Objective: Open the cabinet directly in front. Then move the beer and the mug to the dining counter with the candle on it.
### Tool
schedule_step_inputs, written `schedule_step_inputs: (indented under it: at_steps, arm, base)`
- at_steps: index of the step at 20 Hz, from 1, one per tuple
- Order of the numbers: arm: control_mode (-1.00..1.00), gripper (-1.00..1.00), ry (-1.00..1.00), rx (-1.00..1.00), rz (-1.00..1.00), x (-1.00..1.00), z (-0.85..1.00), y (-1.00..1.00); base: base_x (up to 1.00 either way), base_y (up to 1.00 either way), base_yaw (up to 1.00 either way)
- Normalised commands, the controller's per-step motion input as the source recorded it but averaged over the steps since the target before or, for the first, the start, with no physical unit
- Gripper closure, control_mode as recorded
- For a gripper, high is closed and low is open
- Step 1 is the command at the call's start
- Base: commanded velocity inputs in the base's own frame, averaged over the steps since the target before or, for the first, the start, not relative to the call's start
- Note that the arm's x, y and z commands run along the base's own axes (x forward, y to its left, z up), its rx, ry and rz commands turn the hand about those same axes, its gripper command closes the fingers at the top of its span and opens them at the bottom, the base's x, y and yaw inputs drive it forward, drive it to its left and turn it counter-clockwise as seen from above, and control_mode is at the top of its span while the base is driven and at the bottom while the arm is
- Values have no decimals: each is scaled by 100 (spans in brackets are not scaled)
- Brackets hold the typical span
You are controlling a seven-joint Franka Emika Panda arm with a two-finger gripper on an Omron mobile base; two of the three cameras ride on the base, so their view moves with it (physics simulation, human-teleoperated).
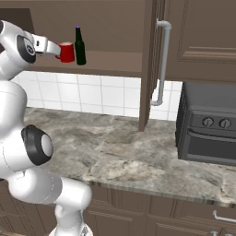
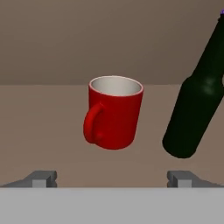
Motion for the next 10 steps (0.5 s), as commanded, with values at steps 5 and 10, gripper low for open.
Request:
schedule_step_inputs:
  at_steps: [5,10]
  arm:
    - [-100,-100,-4,-3,0,31,-5,4]
    - [-100,-100,0,0,0,39,0,7]
  base:
    - [0,0,0]
    - [0,0,0]
